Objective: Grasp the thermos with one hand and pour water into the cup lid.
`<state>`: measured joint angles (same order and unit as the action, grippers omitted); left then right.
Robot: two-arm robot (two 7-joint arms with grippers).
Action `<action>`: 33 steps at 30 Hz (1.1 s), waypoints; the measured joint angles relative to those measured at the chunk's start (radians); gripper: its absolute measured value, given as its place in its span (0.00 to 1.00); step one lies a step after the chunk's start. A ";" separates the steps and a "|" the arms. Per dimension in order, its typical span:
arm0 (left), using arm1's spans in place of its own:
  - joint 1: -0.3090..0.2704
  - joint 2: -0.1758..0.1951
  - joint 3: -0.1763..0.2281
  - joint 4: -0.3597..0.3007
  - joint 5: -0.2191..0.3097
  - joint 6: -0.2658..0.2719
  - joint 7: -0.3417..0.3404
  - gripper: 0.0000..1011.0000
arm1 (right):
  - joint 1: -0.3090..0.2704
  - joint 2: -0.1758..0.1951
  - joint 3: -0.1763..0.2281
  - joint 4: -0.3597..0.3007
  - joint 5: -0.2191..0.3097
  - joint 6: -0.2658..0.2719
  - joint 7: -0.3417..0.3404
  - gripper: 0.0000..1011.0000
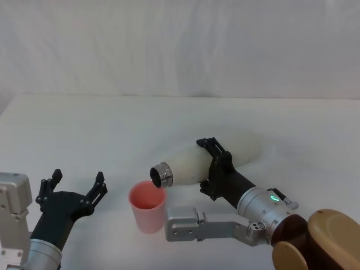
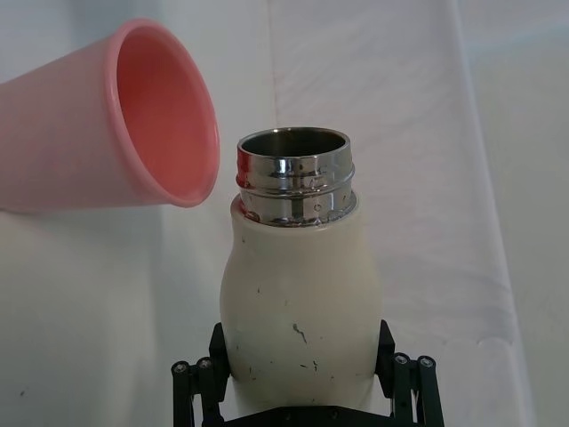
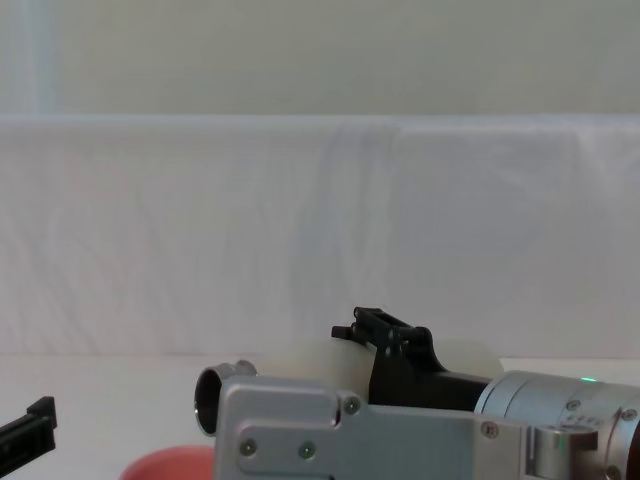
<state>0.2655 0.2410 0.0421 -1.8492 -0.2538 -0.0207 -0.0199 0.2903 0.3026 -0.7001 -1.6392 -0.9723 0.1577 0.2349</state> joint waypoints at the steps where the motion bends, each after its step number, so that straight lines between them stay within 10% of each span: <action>1: 0.000 0.000 0.000 0.000 0.000 0.000 0.000 0.99 | 0.000 0.000 0.000 0.000 -0.003 0.001 0.000 0.95; 33: 0.000 0.000 0.000 0.000 0.000 0.000 0.000 0.99 | 0.017 0.002 -0.022 0.005 -0.063 0.009 0.005 0.95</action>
<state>0.2655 0.2409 0.0421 -1.8492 -0.2539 -0.0208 -0.0199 0.3074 0.3044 -0.7224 -1.6342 -1.0357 0.1663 0.2403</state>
